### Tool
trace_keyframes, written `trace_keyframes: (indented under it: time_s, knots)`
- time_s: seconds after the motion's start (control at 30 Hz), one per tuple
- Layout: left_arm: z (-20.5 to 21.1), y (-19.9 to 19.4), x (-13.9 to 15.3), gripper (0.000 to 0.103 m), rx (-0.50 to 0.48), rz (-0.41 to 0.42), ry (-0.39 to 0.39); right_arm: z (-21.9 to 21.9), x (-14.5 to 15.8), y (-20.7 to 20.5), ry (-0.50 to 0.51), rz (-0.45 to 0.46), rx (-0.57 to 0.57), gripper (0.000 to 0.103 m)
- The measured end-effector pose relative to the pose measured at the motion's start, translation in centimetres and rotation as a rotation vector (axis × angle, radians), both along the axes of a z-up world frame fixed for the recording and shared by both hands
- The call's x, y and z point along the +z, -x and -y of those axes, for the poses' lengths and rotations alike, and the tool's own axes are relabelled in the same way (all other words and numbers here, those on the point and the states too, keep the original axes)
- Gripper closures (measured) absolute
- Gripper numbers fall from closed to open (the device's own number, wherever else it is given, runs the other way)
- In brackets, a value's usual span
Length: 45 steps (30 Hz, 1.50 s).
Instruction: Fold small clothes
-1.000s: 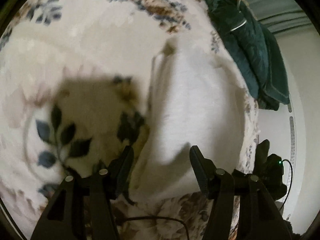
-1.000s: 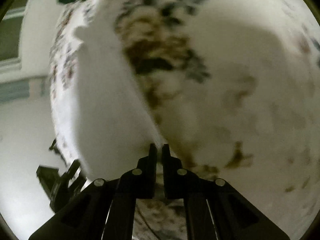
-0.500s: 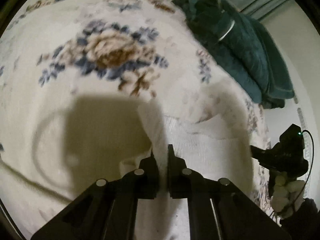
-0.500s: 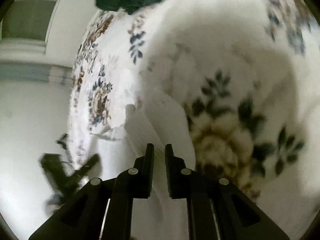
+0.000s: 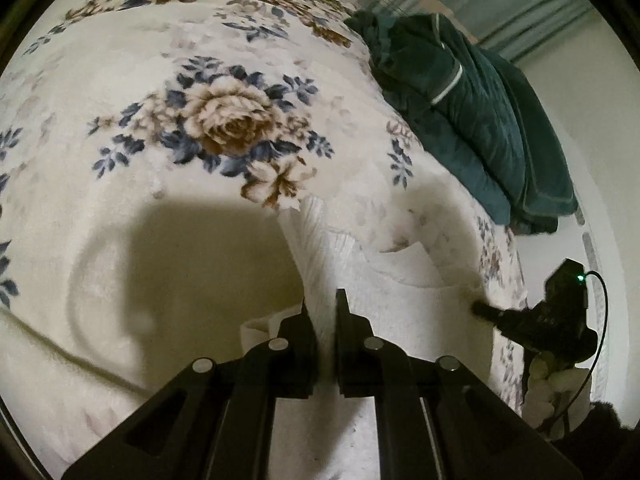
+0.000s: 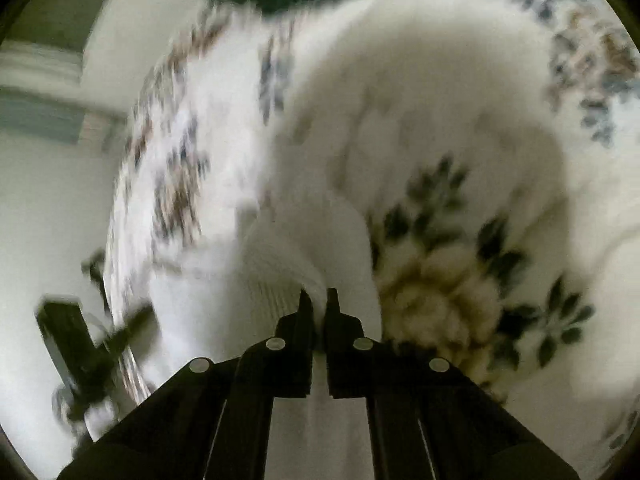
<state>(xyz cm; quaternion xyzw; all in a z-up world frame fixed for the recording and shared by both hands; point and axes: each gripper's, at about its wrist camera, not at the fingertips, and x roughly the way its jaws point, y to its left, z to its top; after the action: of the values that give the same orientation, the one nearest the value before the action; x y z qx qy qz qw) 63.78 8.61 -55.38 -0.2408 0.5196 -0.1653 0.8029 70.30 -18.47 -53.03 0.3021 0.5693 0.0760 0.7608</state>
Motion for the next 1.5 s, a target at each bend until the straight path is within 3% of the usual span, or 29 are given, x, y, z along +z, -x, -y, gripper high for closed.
trace_keyframes:
  time_s: [0.1,0.23,0.33,0.4,0.43,0.47,0.5,0.57,0.63,0.73,0.83,0.93,0.97,1.0,1.03,1.07,1.17,1.37,1.5]
  knots:
    - [-0.7,-1.1,-1.0,0.098,0.023,-0.013,-0.010,1.0,1.2,-1.5,-0.004,0.047,-0.067,0.099]
    - [-1.1,-2.4,-4.6,0.098,0.029,-0.107,0.014,0.6,-3.1,-4.2,0.040,-0.073,-0.044,0.099]
    - [-1.3,-1.8,-5.0,0.095,0.012,-0.134,0.062,-0.2,-4.0,-4.5,0.034,-0.104,0.021,0.098]
    - [-2.2,-1.0,-4.5,0.088,0.019,-0.149,0.105,0.4,-3.6,-4.1,-0.035,-0.107,0.031,0.087]
    - [-2.7,-0.6,-4.4,0.084,0.021,-0.151,0.119,1.1,-3.3,-3.6,-0.052,-0.117,0.017,0.060]
    - [-3.5,0.1,-4.2,0.070,0.025,-0.147,0.154,1.8,-3.0,-2.8,-0.078,-0.109,0.006,0.032]
    - [-4.1,0.8,-4.1,0.049,0.034,-0.148,0.173,2.4,-2.8,-2.0,-0.112,-0.095,-0.002,0.023]
    - [-5.5,3.0,-4.4,0.035,0.065,-0.151,0.251,3.0,-2.8,0.2,-0.197,-0.093,-0.005,0.017]
    - [-6.0,4.7,-5.4,0.035,0.066,-0.183,0.345,2.8,-3.9,2.5,-0.295,-0.121,0.027,0.017]
    - [-4.3,6.0,-6.9,0.035,0.034,-0.224,0.393,0.8,-6.6,5.0,-0.387,-0.184,0.090,0.010]
    - [-1.4,5.8,-8.4,0.035,-0.027,-0.248,0.410,-1.8,-10.1,6.0,-0.456,-0.240,0.134,0.010]
    - [0.4,5.2,-8.3,0.037,-0.043,-0.217,0.399,-3.4,-10.8,5.4,-0.492,-0.225,0.126,0.011]
    - [0.7,5.1,-7.9,0.042,-0.043,-0.193,0.397,-3.9,-10.7,5.1,-0.504,-0.216,0.122,0.019]
    - [0.8,5.1,-7.4,0.066,-0.047,-0.180,0.392,-4.4,-10.6,4.8,-0.494,-0.212,0.125,0.026]
    - [0.7,5.0,-6.8,0.074,-0.045,-0.165,0.383,-5.1,-10.4,4.5,-0.464,-0.207,0.133,0.042]
    - [0.4,4.9,-6.2,0.076,-0.033,-0.151,0.378,-5.6,-10.1,4.4,-0.448,-0.196,0.135,0.051]
    - [-0.6,4.4,-4.0,0.078,-0.025,-0.107,0.370,-6.6,-8.0,4.1,-0.414,-0.150,0.145,0.058]
    - [-2.4,-0.2,1.2,0.078,-0.034,0.008,0.344,-8.6,-2.4,0.1,-0.403,-0.026,0.168,0.059]
    - [-4.1,-5.5,2.7,0.078,-0.026,0.065,0.301,-10.2,0.3,-5.6,-0.388,0.055,0.180,0.059]
